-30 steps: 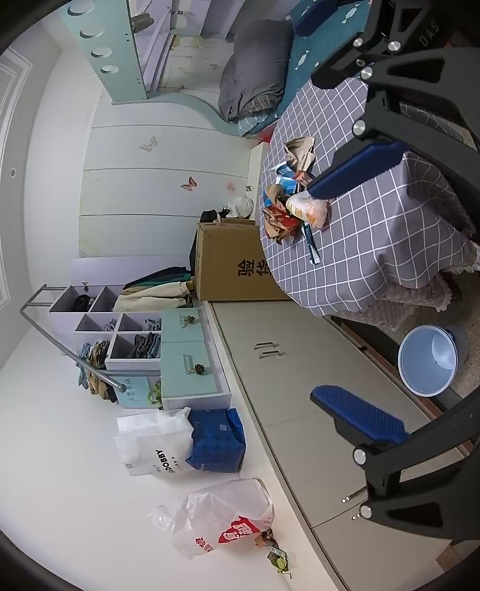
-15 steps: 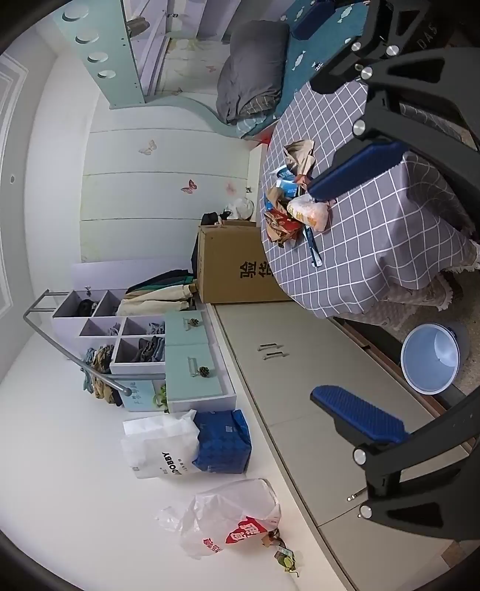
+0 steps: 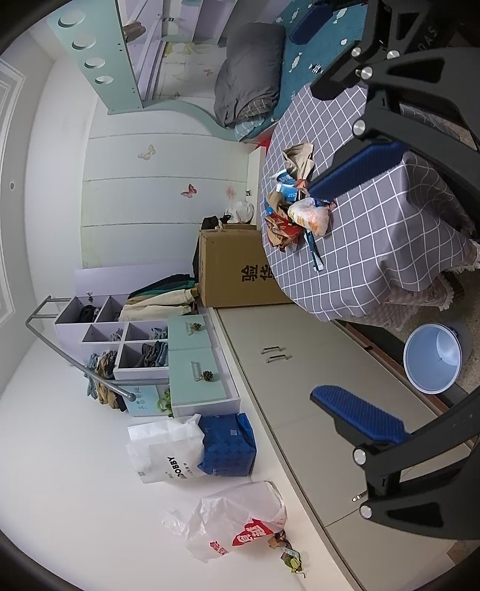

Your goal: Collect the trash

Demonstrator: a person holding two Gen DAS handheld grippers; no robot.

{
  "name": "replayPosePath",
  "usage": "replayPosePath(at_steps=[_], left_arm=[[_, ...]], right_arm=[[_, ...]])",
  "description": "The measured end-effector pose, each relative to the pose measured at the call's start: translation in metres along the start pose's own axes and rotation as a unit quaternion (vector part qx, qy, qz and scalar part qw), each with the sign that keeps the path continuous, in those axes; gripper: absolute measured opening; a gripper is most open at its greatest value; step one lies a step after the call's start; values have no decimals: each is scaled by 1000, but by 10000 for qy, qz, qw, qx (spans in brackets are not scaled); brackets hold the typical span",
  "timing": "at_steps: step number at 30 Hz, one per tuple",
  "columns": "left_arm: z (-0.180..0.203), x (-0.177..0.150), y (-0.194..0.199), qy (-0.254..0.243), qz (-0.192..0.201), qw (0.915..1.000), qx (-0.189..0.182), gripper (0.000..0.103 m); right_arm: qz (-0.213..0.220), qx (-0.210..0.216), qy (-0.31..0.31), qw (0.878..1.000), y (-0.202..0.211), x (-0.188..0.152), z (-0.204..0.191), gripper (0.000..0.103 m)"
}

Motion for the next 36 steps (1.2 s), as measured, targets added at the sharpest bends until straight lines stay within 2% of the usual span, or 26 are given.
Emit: replayPosePath(at_steps=[12,27,36], left_arm=[[3,-3,0,12,17,10000,28,99],[4,1,4,-111,53,9998,125,99],[0,-2,8,-10,49,9999,103,99]], right_arm=[[-67,-28,-45,10000,-3,0,7,97],[-164,88,78,9998,-4,-1,-4,97],[-5,42,2,10000,8,2,-1,97]])
Point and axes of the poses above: each gripper's, at about its wrist camera, not at the fingertips, and y roughly against the way its jaws point, z to its right, x to its top, the point moved 7 cm from there along -y, roughly the way its jaws point, and after that the axes turned 3 degrees about -x, right-handed, at the moved point
